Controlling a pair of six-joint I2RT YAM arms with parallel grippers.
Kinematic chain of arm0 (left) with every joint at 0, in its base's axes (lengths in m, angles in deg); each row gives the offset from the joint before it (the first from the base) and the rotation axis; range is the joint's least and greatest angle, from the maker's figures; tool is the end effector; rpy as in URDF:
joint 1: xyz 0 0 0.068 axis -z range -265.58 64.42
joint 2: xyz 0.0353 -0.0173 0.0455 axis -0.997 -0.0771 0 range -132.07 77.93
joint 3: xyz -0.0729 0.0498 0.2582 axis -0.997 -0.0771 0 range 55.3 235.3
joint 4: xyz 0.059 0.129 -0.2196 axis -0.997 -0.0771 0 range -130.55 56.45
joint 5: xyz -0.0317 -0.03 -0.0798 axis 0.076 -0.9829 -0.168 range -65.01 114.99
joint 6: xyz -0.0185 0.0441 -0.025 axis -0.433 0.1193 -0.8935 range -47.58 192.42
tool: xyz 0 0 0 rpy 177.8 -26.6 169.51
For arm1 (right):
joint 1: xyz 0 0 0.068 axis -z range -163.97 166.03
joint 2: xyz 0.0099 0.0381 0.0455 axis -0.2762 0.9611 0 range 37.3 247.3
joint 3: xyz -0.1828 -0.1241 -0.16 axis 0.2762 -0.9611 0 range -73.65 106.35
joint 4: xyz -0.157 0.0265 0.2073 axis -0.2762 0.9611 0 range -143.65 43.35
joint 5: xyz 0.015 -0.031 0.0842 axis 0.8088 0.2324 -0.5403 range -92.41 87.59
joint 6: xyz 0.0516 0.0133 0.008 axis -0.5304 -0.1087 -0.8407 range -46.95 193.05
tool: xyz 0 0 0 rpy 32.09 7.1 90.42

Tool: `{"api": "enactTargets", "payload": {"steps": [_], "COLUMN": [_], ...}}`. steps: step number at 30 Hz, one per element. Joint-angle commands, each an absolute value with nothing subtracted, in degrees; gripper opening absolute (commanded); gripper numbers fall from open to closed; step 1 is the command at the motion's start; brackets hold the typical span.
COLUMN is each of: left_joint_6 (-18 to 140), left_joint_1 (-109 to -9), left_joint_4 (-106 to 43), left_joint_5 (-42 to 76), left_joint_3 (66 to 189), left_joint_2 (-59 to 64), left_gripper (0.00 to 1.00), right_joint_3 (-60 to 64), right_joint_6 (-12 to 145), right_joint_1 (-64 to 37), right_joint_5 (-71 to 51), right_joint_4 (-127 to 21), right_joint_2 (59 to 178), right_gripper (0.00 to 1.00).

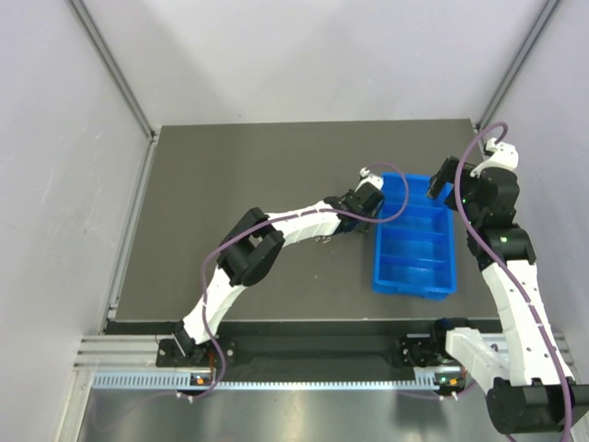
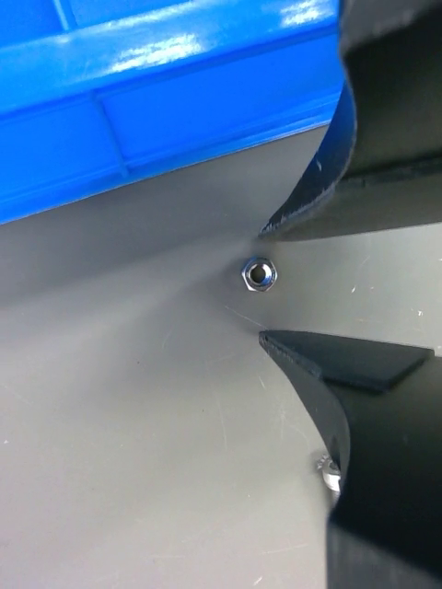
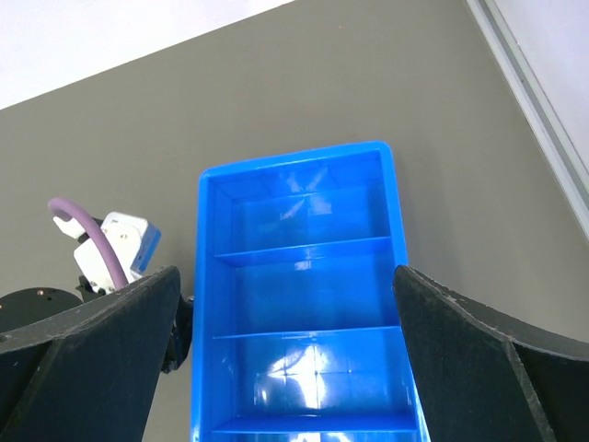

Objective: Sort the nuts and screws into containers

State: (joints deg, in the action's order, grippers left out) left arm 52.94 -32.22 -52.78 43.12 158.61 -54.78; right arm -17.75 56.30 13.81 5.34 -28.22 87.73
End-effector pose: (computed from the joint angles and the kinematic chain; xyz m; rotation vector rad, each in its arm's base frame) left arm 0.3151 -0.4052 0.1586 0.5545 2.3109 -0.2274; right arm 0.1927 0.0027 0.3628 0.3323 1.8879 0.0932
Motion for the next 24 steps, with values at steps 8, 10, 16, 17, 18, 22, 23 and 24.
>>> {"api": "enactTargets", "payload": {"steps": [8,10,16,17,18,22,23,24], "left_joint_6": [53.61,53.61,53.61,53.44,53.44,53.09,52.91,52.65], "left_joint_1": [-31.61,-31.61,-31.53,-31.53,-31.53,-31.61,-31.53,-31.53], "left_joint_4": [-52.45,-52.36,-52.36,-52.62,-52.97,-53.5,-53.68,-54.11], "left_joint_5": [46.09,46.09,45.91,46.09,46.17,46.88,46.88,47.14], "left_joint_3": [160.5,160.77,161.47,161.47,161.38,161.21,161.21,161.29], "left_joint_2": [-57.25,-57.69,-58.65,-58.66,-58.57,-58.48,-58.65,-58.57], "left_gripper": [0.4,0.4,0.39,0.37,0.33,0.2,0.17,0.15], "right_joint_3": [-16.52,-16.52,-16.43,-16.35,-16.35,-16.35,-16.26,-16.35], "right_joint_6": [56.0,55.91,55.91,55.91,56.09,56.0,55.91,55.91], "right_joint_1": [13.22,13.22,13.31,13.22,13.22,13.22,13.22,13.22], "right_joint_5": [6.38,6.55,6.38,6.29,6.38,6.64,6.64,6.64], "right_joint_4": [-28.69,-28.6,-28.52,-28.25,-28.25,-28.34,-28.34,-28.25], "right_joint_2": [87.49,87.48,87.66,87.57,87.66,87.48,87.48,87.57], "right_gripper": [1.0,1.0,0.99,1.0,1.0,1.0,1.0,1.0]}}
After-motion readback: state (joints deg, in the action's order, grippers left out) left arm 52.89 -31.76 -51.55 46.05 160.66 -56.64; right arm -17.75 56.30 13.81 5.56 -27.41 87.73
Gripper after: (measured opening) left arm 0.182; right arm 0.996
